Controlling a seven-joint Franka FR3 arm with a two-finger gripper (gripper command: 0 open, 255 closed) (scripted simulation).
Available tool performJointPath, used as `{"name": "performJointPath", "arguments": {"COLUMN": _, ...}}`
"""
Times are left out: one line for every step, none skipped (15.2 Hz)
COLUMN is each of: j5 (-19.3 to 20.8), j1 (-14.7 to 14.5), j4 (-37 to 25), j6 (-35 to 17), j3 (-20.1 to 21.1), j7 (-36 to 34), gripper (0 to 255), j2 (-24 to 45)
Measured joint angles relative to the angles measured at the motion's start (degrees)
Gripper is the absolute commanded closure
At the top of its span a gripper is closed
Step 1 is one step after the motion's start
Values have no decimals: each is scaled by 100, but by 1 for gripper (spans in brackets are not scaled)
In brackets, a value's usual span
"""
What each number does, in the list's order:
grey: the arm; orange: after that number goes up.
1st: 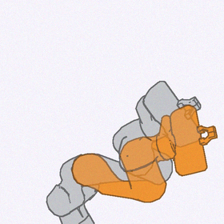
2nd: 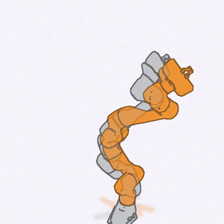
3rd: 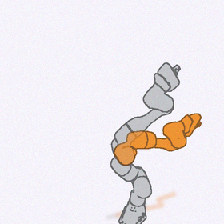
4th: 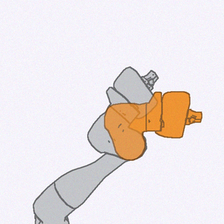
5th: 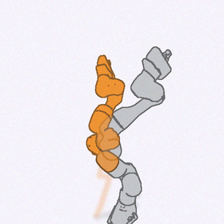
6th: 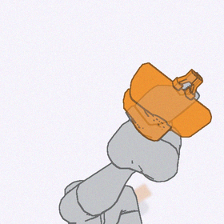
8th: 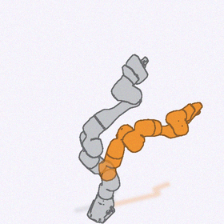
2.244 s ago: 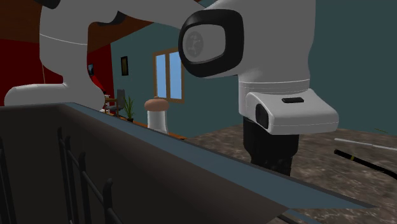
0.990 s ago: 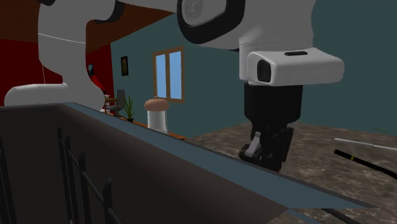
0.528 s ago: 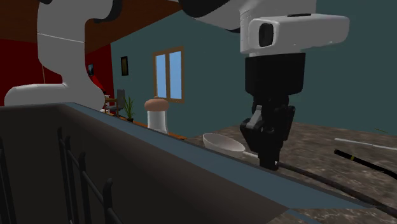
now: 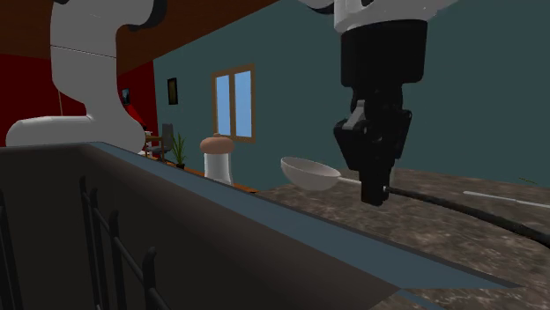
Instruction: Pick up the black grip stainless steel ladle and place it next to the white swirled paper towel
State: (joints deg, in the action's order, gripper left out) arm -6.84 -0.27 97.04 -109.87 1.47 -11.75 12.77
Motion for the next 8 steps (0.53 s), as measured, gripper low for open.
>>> {"name": "performJointPath", "arguments": {"j5": 3, "j1": 1, "j4": -57, "j6": 68, "j3": -1, "j7": -7, "gripper": 255, "j2": -11}}
{"name": "performJointPath", "arguments": {"j5": 6, "j1": 5, "j4": -138, "j6": 149, "j3": -4, "j7": -9, "gripper": 255, "j2": -12}}
{"name": "performJointPath", "arguments": {"j5": 7, "j1": 7, "j4": -188, "j6": 212, "j3": -5, "j7": -15, "gripper": 255, "j2": -24}}
{"name": "performJointPath", "arguments": {"j5": 11, "j1": 4, "j4": -296, "j6": 304, "j3": -3, "j7": -32, "gripper": 255, "j2": -11}}
{"name": "performJointPath", "arguments": {"j5": 12, "j1": 7, "j4": -335, "j6": 365, "j3": -5, "j7": -33, "gripper": 255, "j2": -31}}
{"name": "performJointPath", "arguments": {"j5": 15, "j1": 4, "j4": -409, "j6": 442, "j3": -2, "j7": -49, "gripper": 255, "j2": -36}}
{"name": "performJointPath", "arguments": {"j5": 17, "j1": 5, "j4": -490, "j6": 524, "j3": -3, "j7": -57, "gripper": 255, "j2": -37}}
{"name": "performJointPath", "arguments": {"j5": 20, "j1": 5, "j4": -553, "j6": 594, "j3": -3, "j7": -65, "gripper": 255, "j2": -44}}
